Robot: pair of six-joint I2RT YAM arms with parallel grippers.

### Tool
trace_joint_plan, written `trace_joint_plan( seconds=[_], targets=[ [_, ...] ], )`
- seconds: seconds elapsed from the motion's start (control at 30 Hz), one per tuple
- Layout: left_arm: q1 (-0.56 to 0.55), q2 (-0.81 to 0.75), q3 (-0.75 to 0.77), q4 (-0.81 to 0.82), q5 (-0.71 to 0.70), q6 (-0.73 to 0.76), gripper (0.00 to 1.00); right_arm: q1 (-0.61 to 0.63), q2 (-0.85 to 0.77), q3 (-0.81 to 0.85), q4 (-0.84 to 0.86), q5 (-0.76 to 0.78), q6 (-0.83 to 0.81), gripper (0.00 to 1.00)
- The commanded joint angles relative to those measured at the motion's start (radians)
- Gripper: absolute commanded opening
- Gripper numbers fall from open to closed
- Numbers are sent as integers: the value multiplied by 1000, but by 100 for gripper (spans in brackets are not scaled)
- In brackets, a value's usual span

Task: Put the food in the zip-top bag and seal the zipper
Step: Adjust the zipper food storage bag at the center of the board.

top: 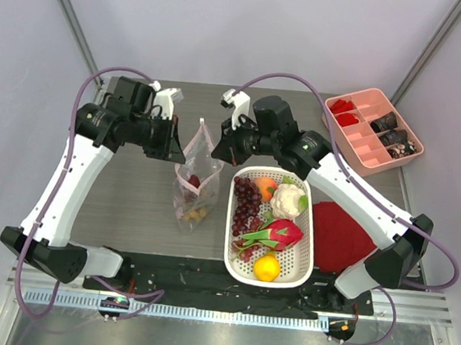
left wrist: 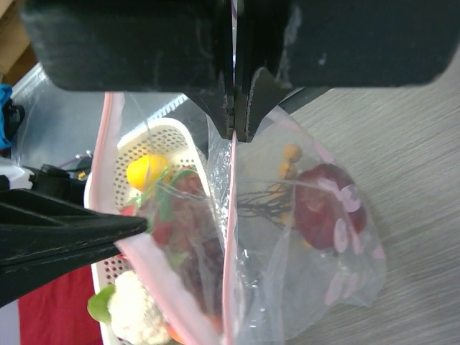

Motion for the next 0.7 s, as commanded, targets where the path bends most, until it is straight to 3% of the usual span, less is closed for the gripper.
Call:
trace_joint_plan(
  seconds=[0.0, 0.2, 0.27, 0.3, 0.37, 0.47, 0.67],
  targets=[
    [36, -62, 47, -20, -55, 26, 0, -53, -36, -5, 8, 51, -111, 1],
    [37, -61, 32, -25, -87, 14, 0, -114, -86, -76, -26, 43, -240, 4],
    [36, -42, 30, -6, -74, 3, 0, -113, -99, -65, -37, -11, -234, 20],
    [34, -35, 32, 0, -52, -10, 0, -114, -100, -57, -44, -28, -234, 40],
    [33, -10, 32, 18, -44, -23, 0, -113, -118, -34, -64, -43, -237, 65],
    [25, 19, 29, 35, -27, -33, 0, -114, -177, -37, -110, -37, -278, 80],
    [7, 42, 21, 61, -24, -55, 0, -111, -310, -47, -236, -49, -358, 94]
  ],
)
